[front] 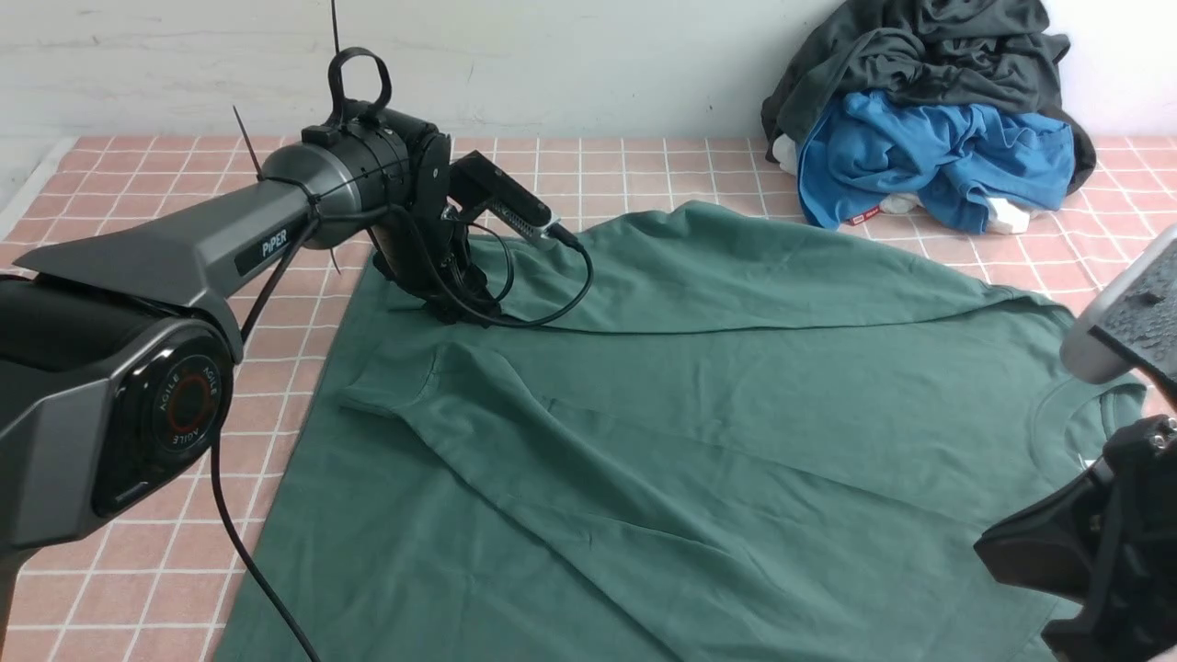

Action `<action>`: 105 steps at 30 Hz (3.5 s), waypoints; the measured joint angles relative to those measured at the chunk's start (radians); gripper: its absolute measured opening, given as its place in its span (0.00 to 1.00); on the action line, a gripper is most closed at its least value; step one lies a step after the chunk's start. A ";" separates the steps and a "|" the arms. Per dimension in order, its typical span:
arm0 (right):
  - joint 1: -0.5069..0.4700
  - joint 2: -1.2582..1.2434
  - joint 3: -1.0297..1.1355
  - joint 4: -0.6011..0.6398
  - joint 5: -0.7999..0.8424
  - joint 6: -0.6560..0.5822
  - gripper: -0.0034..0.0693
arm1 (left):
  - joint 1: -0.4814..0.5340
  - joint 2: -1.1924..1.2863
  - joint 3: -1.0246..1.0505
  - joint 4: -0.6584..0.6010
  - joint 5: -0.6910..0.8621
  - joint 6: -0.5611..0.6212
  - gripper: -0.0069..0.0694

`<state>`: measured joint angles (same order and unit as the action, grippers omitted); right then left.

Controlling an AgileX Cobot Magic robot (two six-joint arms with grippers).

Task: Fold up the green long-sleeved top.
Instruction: Use the left arm to clamp the cuff farthest from it, then use the left arm to drag and drop the cuff onto the cuff closest to the left arm, then use both arms simultaneously to clamp the lower edge of the clothing fabric

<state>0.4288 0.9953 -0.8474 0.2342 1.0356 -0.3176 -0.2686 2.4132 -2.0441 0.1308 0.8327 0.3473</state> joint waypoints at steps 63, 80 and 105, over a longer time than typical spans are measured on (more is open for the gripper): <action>0.000 -0.115 -0.005 0.108 0.207 -0.023 0.11 | -0.349 -0.710 0.903 -0.111 0.360 -0.037 0.73; 0.000 -0.205 -0.005 0.139 0.219 -0.038 0.19 | -0.350 -0.768 1.282 0.136 0.041 0.128 0.74; 0.000 -0.203 -0.005 0.065 0.219 -0.065 0.30 | -0.350 -0.761 1.278 0.161 0.013 -0.124 0.11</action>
<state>0.4288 0.7918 -0.8521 0.2989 1.2545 -0.3823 -0.6191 1.6521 -0.7656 0.2916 0.8456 0.2235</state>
